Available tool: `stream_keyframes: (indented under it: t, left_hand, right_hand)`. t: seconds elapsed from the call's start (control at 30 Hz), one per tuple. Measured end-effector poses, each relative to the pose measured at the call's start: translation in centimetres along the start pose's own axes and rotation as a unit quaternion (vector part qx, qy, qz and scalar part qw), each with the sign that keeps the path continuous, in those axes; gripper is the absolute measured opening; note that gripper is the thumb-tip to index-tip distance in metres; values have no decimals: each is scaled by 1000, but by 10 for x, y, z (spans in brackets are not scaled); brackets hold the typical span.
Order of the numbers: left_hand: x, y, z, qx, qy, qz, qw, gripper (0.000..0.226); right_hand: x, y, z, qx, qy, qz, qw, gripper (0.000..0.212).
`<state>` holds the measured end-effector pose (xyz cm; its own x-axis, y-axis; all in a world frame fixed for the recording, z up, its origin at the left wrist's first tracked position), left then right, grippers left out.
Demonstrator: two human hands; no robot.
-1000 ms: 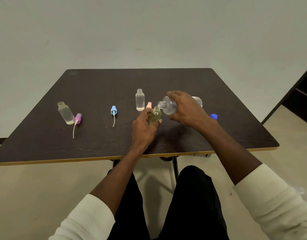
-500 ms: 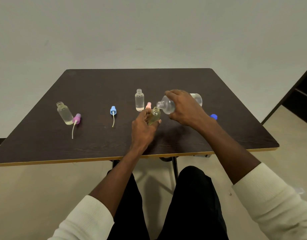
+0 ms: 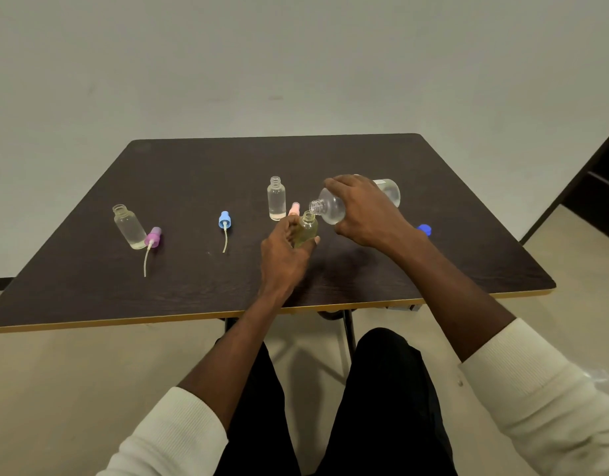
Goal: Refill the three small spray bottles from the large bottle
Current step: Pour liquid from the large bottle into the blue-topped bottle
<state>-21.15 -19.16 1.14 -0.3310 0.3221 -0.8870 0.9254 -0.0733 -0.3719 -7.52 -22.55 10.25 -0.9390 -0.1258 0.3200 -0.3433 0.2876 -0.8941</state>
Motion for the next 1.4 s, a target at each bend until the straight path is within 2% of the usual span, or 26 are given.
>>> stream_keyframes:
  t: [0.3,0.43,0.77,1.17,1.4]
  left_hand:
    - [6,2,-1,0,-20,-3,1000,55]
    - [4,1,-1,1,-12,1,1000,47]
    - [4,1,-1,3,-14,-11,1000,56]
    - [3,1,-1,3,-1,-5,1000,44]
    - [6,1,-1,0,-11,-6,1000,51]
  right_hand:
    - [4,0,0,6,-7,8,1000,72]
    - [6,-3,0,3,-11,12,1000,70]
    - [9,-6,0,6,-13,22,1000,70]
    - [12,-7,0,4,-18,33,999,69]
    - [12,-6,0,10,-14,36,999,73]
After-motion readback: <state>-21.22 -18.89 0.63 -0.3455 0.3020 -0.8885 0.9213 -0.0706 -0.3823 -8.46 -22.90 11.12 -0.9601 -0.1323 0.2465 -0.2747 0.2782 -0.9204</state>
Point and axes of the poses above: each hand's wrist, its own z-axis away from the middle knuckle, its own y-axis out of the palm, x = y × z, the point moved 9 cm from there along -z, towards the middle knuckle, and after that the axes turned 13 degrees about -z, right-handed, at the moved point
